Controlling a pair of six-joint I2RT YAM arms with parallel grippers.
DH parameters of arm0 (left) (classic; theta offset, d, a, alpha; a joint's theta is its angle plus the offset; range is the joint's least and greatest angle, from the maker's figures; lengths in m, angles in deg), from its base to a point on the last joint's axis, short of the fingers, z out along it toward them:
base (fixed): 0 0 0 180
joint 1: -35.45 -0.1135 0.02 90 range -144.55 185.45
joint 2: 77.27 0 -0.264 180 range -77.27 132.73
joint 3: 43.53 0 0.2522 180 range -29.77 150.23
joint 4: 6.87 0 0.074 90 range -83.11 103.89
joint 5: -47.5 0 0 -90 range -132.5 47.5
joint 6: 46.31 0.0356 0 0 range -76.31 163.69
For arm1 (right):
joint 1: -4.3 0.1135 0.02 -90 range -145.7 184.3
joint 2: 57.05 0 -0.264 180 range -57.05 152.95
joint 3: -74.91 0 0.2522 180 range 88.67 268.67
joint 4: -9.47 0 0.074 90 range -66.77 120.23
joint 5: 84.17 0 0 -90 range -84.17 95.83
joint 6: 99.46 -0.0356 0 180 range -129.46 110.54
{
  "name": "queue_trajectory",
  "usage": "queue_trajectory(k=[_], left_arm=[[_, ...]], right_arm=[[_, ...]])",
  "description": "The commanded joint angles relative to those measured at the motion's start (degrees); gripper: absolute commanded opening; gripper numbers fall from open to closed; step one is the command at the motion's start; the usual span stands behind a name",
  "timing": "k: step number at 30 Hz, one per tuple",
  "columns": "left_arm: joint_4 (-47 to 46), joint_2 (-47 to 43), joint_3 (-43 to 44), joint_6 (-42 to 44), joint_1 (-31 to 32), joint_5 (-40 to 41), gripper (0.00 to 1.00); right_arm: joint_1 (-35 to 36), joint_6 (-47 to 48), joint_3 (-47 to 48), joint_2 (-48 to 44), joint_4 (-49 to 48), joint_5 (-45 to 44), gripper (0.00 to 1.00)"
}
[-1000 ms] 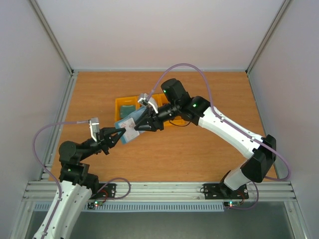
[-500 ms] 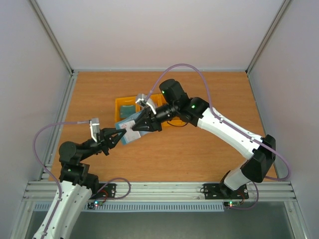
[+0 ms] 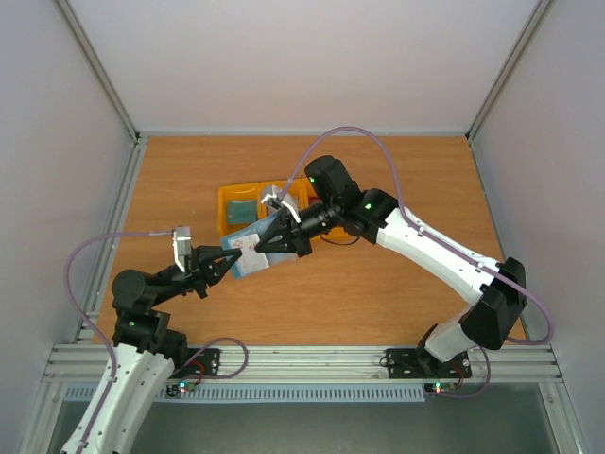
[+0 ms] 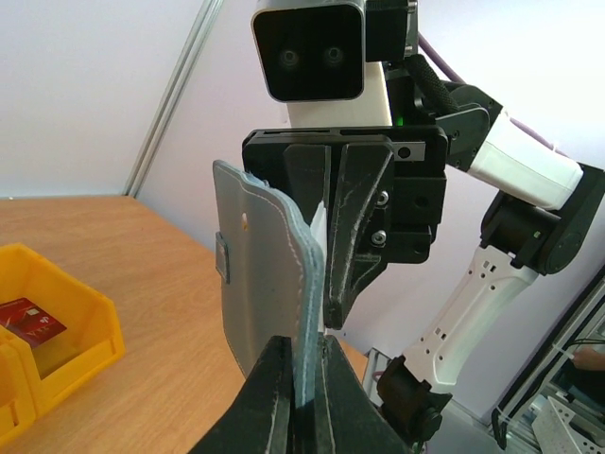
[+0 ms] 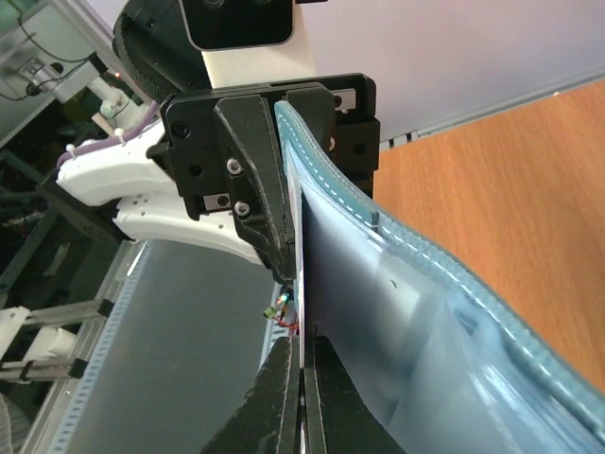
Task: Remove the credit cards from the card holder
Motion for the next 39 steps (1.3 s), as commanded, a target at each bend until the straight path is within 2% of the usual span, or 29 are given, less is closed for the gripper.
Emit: queue_trajectory(k=[1,3,4,6,9,15,19,25,30,34,39], left_arm=[[-3.6,-0.3,-0.8,-0.1,-0.4,1.2,0.0],[-3.8,-0.4,-0.6,-0.3,-0.4,-0.5,0.04],[-3.6,-0.6,-0.6,-0.5,-0.4,-1.1,0.12],[-3.8,-0.8,-0.9,-0.9,-0.4,-2.5,0.14],[-3.5,-1.0,-1.5,-1.4,-0.3,-2.2,0.13],[-3.9,-0.5,-1.3,-1.0,-0.2,-2.5,0.0],[-3.6,-0.6,-1.1,-0.3,-0.2,-1.5,0.0],[-3.7,-0.3,-0.9,-1.0,-0.2,0.6,0.0],[-3.6,-0.2,-0.7,-0.5,-0.2,0.7,0.0],[-3.8,-0.1,-0.8,-0.4,-0.2,0.6,0.0],[-4.9,-0.5,-0.9,0.0,-0.2,-0.9,0.0]], right_arm=[[0.0,-0.5,-0.5,-2.1,0.5,2.0,0.01],[-0.9,-1.5,-0.5,-2.3,-0.4,1.6,0.01],[-1.5,-1.7,-0.2,-2.3,-0.5,1.9,0.01],[-2.1,-1.5,0.5,-2.3,0.1,2.1,0.01],[-2.2,-0.3,1.8,-2.7,2.1,2.1,0.01],[-2.3,0.7,2.8,-3.7,3.6,1.7,0.01],[-2.5,2.2,2.4,-4.2,5.1,0.2,0.01],[-3.5,1.0,1.8,-3.2,5.7,1.0,0.17],[-3.5,-1.2,0.1,-2.9,2.3,1.8,0.12],[-3.6,-3.4,-0.9,-2.3,-0.7,1.1,0.2],[-3.6,-3.1,-1.8,-2.0,-1.0,-4.3,0.3]])
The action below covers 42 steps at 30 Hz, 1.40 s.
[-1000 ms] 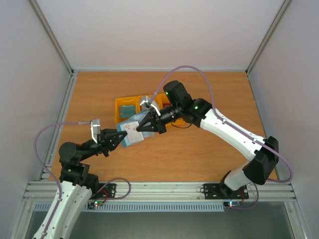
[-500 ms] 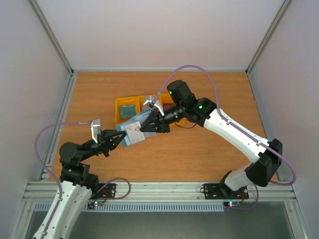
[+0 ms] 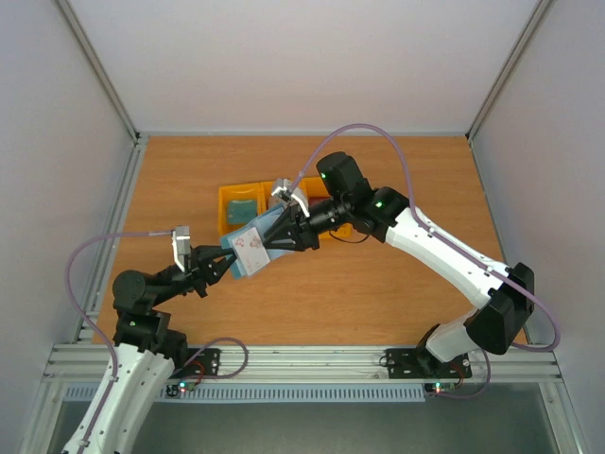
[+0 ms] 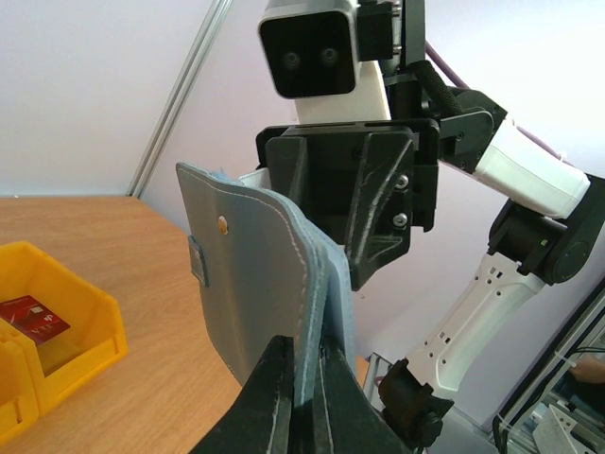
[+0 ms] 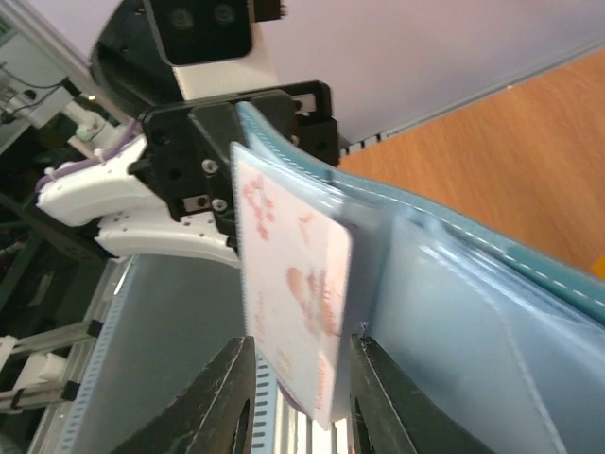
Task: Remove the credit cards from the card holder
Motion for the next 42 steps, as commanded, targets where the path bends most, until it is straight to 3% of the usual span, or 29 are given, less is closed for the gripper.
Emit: queue_trajectory(k=[1,6,11,22,42], left_arm=[[-4.0,-0.4,0.0,1.3,0.1,-1.5,0.0],[-5.3,-0.6,-0.1,2.1,0.1,-2.3,0.0],[-5.5,-0.4,-0.1,2.3,0.1,-1.6,0.0],[-4.8,-0.5,-0.2,2.3,0.1,-1.1,0.0],[-4.5,-0.5,0.0,2.1,0.1,-1.2,0.0]], right_arm=[[-0.3,-0.8,-0.6,0.6,-1.8,-4.6,0.3],[-0.2,-1.6,-0.8,1.5,-2.9,-3.6,0.32],[2.5,1.3,1.4,3.4,1.4,-0.9,0.25],[2.5,-0.9,-1.4,0.9,-3.4,6.7,0.02],[-0.9,2.3,-1.1,-0.9,2.3,3.1,0.01]])
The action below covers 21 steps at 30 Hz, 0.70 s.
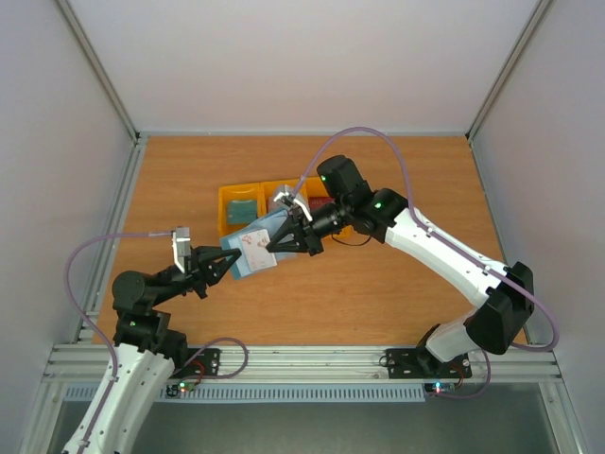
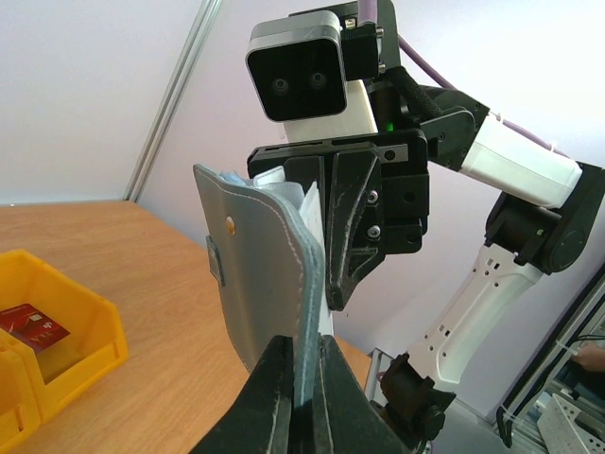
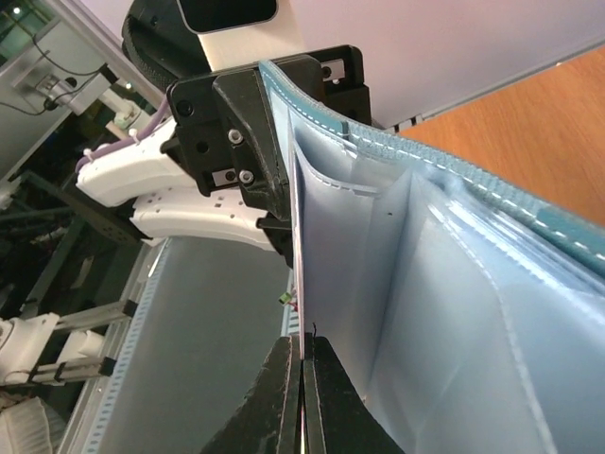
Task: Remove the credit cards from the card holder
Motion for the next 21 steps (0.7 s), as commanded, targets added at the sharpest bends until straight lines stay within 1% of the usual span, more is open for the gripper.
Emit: queue_trajectory(k=[1,4,8,13,17,20,21], left_arm=[[-3.8,-0.4,0.1,0.8,0.1,-0.5,0.0],[-3.8,-0.3,0.1,0.8,0.1,-0.9,0.0],[-4.0,0.1,-0.2,0.5,0.1,-0.4,0.01],[-3.9,0.7,-0.4,-0.4,1.1,-0.9,0.05],[-3.7,0.8,-0.5,-0.2,1.4,-0.9,0.11],[-3.4,0.6,-0.8,0.0,1.5,-0.5,0.12],[-3.3,0.6,-0.9,0.0,1.5,-0.3,0.11]], right_arm=[[-0.2,1.1,1.2,-0.9,1.5,-2.0,0.01],[-0.2,-0.1,1.9,-0.5,1.2,-4.4,0.01],[0.0,-1.5,2.1,0.0,-0.7,-4.3,0.01],[1.0,-2.4,2.5,1.2,-2.8,-3.8,0.01],[1.5,-2.8,2.6,1.9,-3.5,-3.7,0.01],[2.2,-2.5,2.9,2.0,-3.6,-3.6,0.01],[2.3,-2.4,3.1,2.1,-3.4,-3.5,0.01]])
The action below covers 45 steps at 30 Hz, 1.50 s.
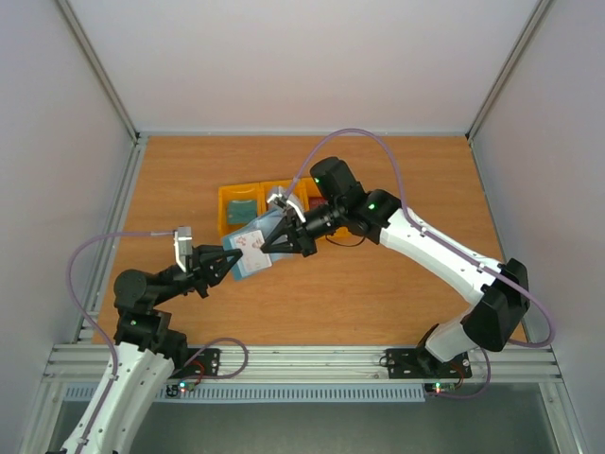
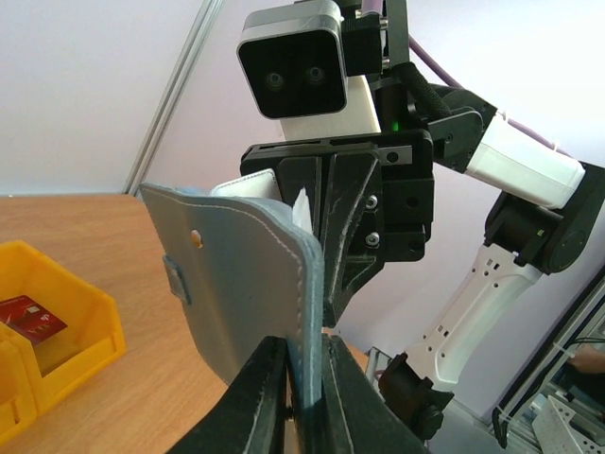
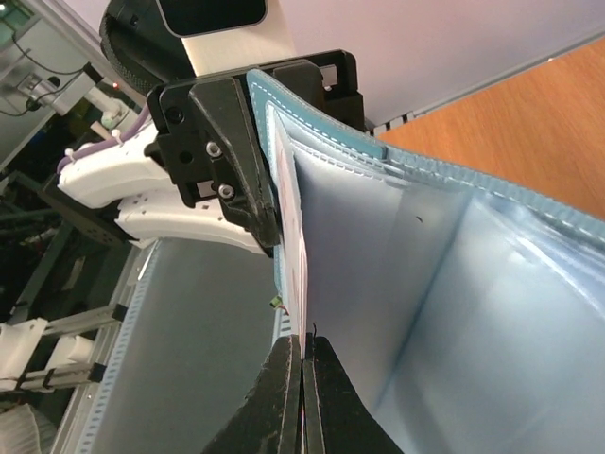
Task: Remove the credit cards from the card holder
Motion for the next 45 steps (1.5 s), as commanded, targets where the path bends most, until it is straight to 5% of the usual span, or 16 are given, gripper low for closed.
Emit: queue_trajectory(k=[1,6,10,13,20,45], left_arm=[[-3.5,-0.1,-0.8,0.3,0.5,-0.7,0.06],[-2.9,-0.5,-0.3,0.5,0.5,-0.4,0.0],[-2.9,-0.6,-0.5,0.1,0.5,0.5,0.0],[-3.0,-0.8,-0.5,0.2,0.5,0.2,0.0],[-2.5,-1.0,-0.3,0.4,0.5,0.2,0.0],[-2.0,-1.1,-0.6,0.3,0.5,0.9,0.0]], right_arm=[[0.9,-0.4,2.6,0.9,-1.8,-0.8,0.01],[0.9,0.9,2.5,0.1,-0.8,-0.5,0.02],[0.5,2.8,2.6,-0.7,1.5,0.0,0.18],[0.2,2.9,2.3,-1.3,1.5,1.2,0.2],[-0.8,1.2,1.3,-1.6,-1.7,3.5,0.01],[-4.8,4.1,-0.1,-3.5,2.1,1.1,0.01]])
